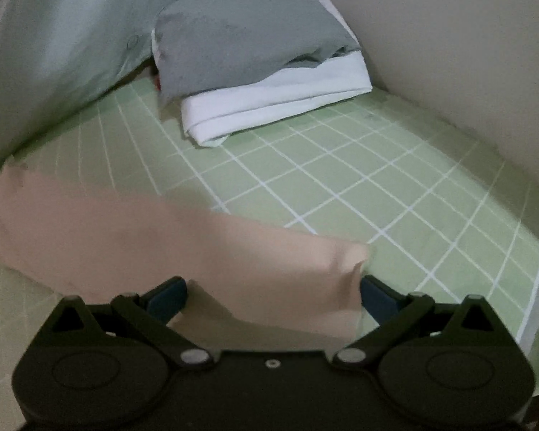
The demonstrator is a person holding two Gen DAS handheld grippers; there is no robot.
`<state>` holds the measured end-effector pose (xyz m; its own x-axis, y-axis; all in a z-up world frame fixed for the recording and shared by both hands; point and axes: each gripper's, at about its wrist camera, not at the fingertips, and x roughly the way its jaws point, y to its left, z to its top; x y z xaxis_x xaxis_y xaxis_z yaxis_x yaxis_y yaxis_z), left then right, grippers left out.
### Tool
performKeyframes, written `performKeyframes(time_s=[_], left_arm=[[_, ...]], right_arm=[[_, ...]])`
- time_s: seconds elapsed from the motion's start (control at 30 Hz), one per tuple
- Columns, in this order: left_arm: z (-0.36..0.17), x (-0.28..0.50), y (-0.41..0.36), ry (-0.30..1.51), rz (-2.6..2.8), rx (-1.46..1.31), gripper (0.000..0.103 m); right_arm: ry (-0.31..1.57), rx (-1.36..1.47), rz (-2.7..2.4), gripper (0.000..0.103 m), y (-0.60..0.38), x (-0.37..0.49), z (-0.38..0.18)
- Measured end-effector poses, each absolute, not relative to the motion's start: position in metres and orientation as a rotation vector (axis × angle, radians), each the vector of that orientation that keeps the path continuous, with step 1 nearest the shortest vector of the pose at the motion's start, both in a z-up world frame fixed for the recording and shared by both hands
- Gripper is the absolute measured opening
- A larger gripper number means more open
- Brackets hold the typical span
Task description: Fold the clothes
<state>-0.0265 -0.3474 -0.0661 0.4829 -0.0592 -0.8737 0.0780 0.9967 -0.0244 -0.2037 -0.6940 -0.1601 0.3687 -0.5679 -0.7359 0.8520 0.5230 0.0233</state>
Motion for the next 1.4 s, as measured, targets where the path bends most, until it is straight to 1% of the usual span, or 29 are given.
performKeyframes(time_s=[0.17,0.23,0.27,0.3,0.33,0.37,0.4,0.57,0.7,0.83,0.87,0.9,1.0,1.03,1.07,1.13,1.27,1.4], left_arm=[[-0.067,-0.009,-0.338,1.066,-0.102,-0.012,0.074],[-0.068,-0.002,-0.334,1.065,-0.114,-0.022,0.074],[-0.069,0.001,-0.331,1.066,-0.119,-0.028,0.074],[-0.069,0.005,-0.328,1.069,-0.121,-0.034,0.074],[-0.07,0.008,-0.325,1.072,-0.123,-0.04,0.074],[-0.071,0.011,-0.322,1.072,-0.124,-0.048,0.074],[-0.071,0.014,-0.319,1.073,-0.125,-0.055,0.074],[-0.073,0.027,-0.304,1.07,-0.12,-0.093,0.074],[-0.075,0.033,-0.293,1.072,-0.121,-0.102,0.074],[-0.077,0.035,-0.287,1.078,-0.116,-0.109,0.074],[-0.077,0.035,-0.287,1.078,-0.118,-0.108,0.074],[-0.077,0.035,-0.288,1.078,-0.119,-0.107,0.074],[-0.077,0.035,-0.289,1.078,-0.124,-0.105,0.074],[-0.077,0.034,-0.293,1.078,-0.129,-0.101,0.074],[-0.078,0.034,-0.296,1.079,-0.135,-0.097,0.074],[-0.079,0.032,-0.303,1.081,-0.148,-0.086,0.074],[-0.082,0.029,-0.333,1.086,-0.193,-0.041,0.074],[-0.089,0.028,-0.375,1.105,-0.268,0.013,0.074]], right_arm=[[0.776,0.433,-0.89,0.102,-0.698,-0.199,-0.157],[0.78,0.426,-0.867,0.09,-0.701,-0.199,-0.155],[0.782,0.418,-0.847,0.077,-0.7,-0.198,-0.152],[0.784,0.41,-0.825,0.06,-0.7,-0.197,-0.15],[0.78,0.396,-0.805,0.048,-0.697,-0.193,-0.144],[0.776,0.38,-0.785,0.016,-0.693,-0.187,-0.138],[0.771,0.365,-0.765,0.011,-0.689,-0.182,-0.133],[0.746,0.288,-0.665,0.011,-0.669,-0.155,-0.103],[0.68,0.254,-0.498,0.011,-0.623,-0.123,-0.076],[0.694,0.297,-0.479,0.013,-0.612,-0.122,-0.08],[0.698,0.309,-0.475,0.023,-0.609,-0.122,-0.081],[0.702,0.321,-0.472,0.045,-0.607,-0.122,-0.082],[0.714,0.355,-0.461,0.071,-0.6,-0.123,-0.086],[0.718,0.367,-0.457,0.076,-0.597,-0.123,-0.087],[0.722,0.378,-0.454,0.085,-0.595,-0.123,-0.088],[0.729,0.402,-0.447,0.087,-0.59,-0.123,-0.091],[0.741,0.444,-0.471,0.096,-0.589,-0.13,-0.097],[0.748,0.458,-0.575,0.099,-0.615,-0.152,-0.104]])
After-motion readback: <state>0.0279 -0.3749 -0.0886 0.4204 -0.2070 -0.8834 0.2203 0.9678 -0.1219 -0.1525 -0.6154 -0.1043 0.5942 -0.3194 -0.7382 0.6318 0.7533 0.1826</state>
